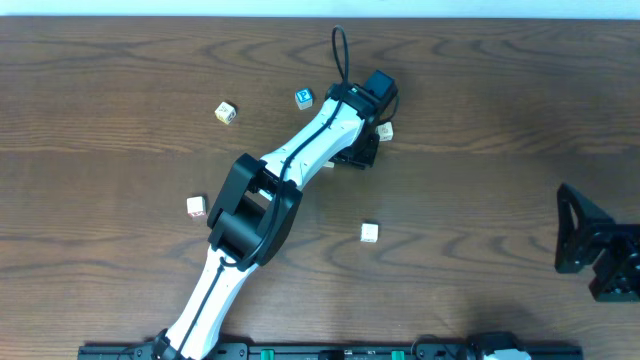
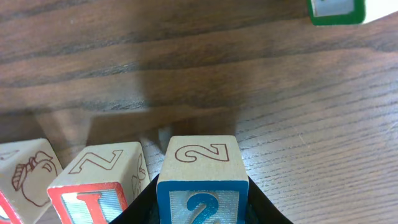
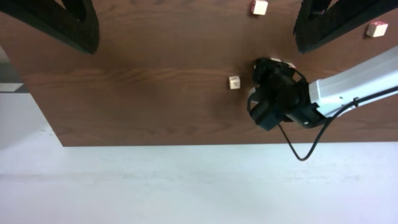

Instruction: Spell out Ai2

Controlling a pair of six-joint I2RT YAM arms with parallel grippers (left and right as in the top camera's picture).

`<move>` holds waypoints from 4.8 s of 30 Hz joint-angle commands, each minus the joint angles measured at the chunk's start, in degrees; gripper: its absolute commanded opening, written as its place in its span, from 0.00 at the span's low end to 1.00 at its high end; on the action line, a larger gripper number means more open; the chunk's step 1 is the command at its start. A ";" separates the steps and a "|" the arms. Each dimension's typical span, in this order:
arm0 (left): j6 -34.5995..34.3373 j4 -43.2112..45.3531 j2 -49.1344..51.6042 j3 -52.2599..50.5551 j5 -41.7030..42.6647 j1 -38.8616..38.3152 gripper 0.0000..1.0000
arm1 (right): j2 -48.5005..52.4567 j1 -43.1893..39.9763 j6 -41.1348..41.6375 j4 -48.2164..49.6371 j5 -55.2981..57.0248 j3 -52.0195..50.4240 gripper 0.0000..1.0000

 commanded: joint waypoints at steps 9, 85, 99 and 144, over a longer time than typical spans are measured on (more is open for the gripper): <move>-4.59 0.02 0.44 -0.28 0.22 0.02 0.06 | 0.24 -0.59 -0.07 -0.11 0.59 -0.24 0.99; 5.60 0.68 0.04 19.76 -2.54 2.54 0.44 | 2.27 -0.59 -0.07 0.15 0.81 -1.09 0.90; 6.32 -21.81 -11.85 34.29 -5.33 24.85 0.06 | 20.17 -0.66 2.47 3.80 -12.68 -8.83 0.01; 5.77 25.40 -21.31 -36.44 34.18 32.70 0.06 | 51.08 -2.99 10.51 50.03 -53.90 -45.81 0.02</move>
